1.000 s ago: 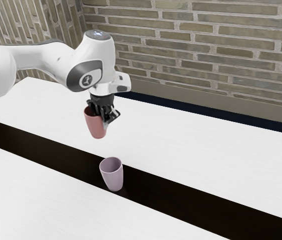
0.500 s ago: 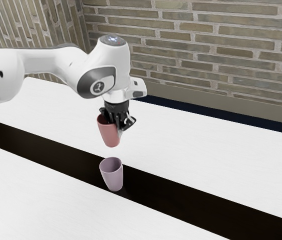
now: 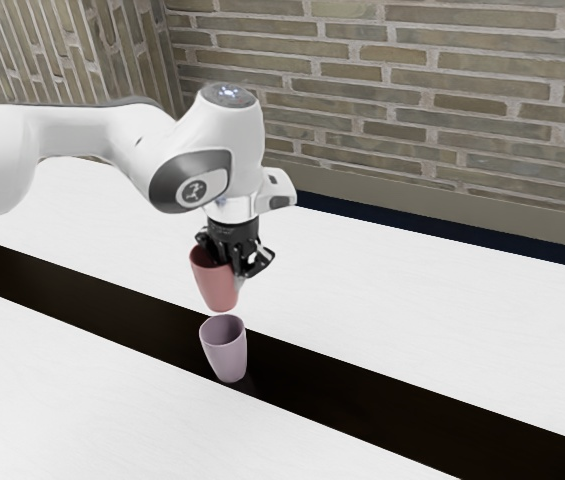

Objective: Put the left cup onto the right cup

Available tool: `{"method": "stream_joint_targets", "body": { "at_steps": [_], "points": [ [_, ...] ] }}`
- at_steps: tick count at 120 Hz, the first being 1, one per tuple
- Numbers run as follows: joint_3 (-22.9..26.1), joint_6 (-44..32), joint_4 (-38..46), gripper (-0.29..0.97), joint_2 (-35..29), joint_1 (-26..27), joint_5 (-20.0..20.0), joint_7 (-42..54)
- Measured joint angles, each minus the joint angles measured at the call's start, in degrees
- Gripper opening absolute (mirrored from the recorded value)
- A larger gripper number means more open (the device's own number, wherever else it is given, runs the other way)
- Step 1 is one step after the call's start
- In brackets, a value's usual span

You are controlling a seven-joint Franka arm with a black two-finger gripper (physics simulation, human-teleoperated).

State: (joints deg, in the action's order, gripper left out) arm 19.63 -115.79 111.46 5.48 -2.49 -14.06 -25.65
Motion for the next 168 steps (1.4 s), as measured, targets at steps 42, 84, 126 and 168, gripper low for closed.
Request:
{"method": "stream_joint_targets", "body": {
  "at_steps": [42, 84, 126, 168],
  "points": [
    [0.55, -1.34, 2.55, -0.1, -0.17, -0.14, 1.17, -4.77],
    [0.36, -3.49, 5.63, -0.1, -1.21, -0.19, 1.98, -7.51],
    [-0.46, -4.36, 5.8, -0.1, -0.94, -0.21, 2.24, -8.74],
    [-0.77, -5.25, 5.8, -0.1, 0.04, -0.22, 2.16, -9.2]
  ]
}}
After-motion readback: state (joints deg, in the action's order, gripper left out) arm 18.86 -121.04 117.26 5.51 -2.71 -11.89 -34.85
